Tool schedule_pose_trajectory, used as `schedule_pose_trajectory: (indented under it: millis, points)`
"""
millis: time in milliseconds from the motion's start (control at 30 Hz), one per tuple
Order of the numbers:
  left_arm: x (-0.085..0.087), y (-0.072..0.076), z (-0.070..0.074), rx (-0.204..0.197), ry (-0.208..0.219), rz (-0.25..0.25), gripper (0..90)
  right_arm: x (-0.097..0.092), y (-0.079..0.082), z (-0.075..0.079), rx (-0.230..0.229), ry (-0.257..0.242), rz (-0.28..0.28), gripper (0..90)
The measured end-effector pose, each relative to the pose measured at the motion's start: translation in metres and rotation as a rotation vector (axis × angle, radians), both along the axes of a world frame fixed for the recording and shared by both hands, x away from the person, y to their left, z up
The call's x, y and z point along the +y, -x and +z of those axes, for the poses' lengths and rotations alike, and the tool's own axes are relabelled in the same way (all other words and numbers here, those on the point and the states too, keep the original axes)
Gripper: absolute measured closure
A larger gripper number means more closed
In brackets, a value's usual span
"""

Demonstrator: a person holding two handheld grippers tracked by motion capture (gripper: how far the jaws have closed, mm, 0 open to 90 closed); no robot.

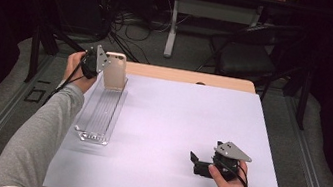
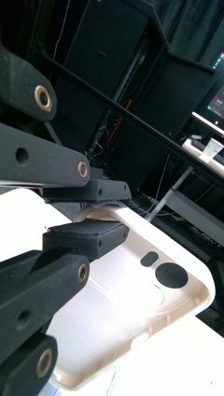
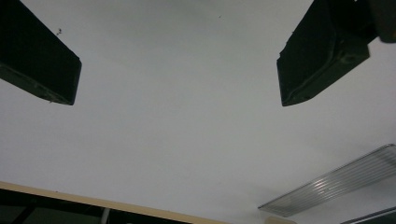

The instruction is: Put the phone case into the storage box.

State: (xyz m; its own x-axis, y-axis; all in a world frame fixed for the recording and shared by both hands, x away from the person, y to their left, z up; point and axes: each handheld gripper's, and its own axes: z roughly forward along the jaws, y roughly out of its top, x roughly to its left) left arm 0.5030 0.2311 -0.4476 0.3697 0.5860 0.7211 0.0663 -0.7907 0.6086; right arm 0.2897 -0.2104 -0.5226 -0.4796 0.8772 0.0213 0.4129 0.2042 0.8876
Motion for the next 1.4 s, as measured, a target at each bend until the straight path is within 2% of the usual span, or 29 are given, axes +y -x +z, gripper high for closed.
schedule_pose_trajectory:
  millis: [333,500,900,1000,1033,1400]
  points:
    - [0.004,0.002,-0.008,-0.012,-0.005,-0.003,79.9,0.0,-0.001,-0.002,0.008,0.0,0.003,0.0]
    - [0.001,0.001,-0.01,-0.006,-0.006,-0.013,79.8,0.0,-0.001,-0.002,0.014,0.003,0.006,0.0]
    - [-0.001,-0.001,-0.014,-0.022,-0.014,-0.026,79.7,0.0,-0.001,-0.005,0.024,0.004,0.012,0.0]
    - [-0.001,-0.002,-0.014,-0.03,-0.035,-0.044,79.6,0.0,-0.001,-0.006,0.024,0.004,0.013,0.0]
    - [0.0,-0.002,-0.014,-0.033,-0.053,-0.053,79.5,0.0,-0.001,-0.006,0.026,0.004,0.013,0.0]
    - [0.006,-0.006,-0.014,-0.02,-0.066,-0.046,79.5,0.002,-0.001,-0.007,0.033,0.011,0.024,0.0]
